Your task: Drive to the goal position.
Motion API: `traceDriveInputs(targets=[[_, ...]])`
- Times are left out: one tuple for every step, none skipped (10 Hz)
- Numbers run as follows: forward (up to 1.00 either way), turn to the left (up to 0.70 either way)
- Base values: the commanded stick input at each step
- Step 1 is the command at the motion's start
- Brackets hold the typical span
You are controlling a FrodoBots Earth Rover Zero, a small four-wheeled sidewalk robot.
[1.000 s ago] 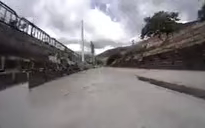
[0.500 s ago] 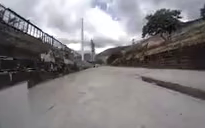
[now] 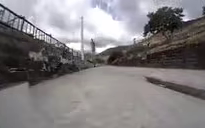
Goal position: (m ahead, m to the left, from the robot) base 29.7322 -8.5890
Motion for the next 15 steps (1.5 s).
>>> traceDriveInputs(targets=[[1.00, 0.00], [1.00, 0.00], [1.00, 0.00], [1.00, 0.00], [1.00, 0.00], [1.00, 0.00], [1.00, 0.00], [1.00, 0.00], [1.00, 0.00], [1.00, 0.00], [1.00, 0.00], [1.00, 0.00], [1.00, 0.00], [1.00, 0.00], [1.00, 0.00]])
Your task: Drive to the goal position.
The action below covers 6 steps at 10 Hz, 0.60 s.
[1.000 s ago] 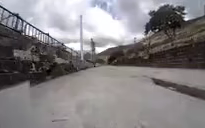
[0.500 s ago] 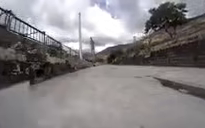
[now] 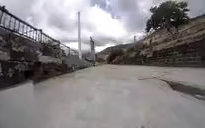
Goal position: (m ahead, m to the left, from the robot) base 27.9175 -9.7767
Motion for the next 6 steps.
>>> traceDriveInputs(targets=[[1.00, 0.00], [1.00, 0.00], [1.00, 0.00], [1.00, 0.00], [1.00, 0.00], [1.00, 0.00]])
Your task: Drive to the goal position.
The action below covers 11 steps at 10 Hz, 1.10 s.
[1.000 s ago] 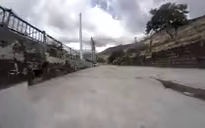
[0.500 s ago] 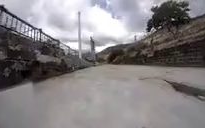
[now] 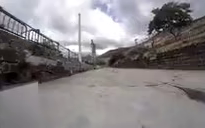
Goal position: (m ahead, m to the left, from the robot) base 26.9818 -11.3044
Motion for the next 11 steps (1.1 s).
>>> traceDriveInputs(targets=[[1.00, 0.00], [1.00, 0.00], [1.00, 0.00], [1.00, 0.00], [1.00, 0.00], [1.00, 0.00], [1.00, 0.00], [1.00, 0.00], [1.00, 0.00], [1.00, 0.00], [1.00, 0.00]])
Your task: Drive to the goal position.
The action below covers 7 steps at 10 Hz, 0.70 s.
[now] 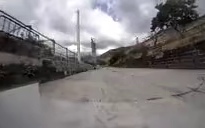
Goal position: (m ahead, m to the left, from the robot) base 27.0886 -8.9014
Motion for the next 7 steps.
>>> traceDriveInputs(targets=[[1.00, 0.00], [1.00, 0.00], [1.00, 0.00], [1.00, 0.00], [1.00, 0.00], [1.00, 0.00], [1.00, 0.00]])
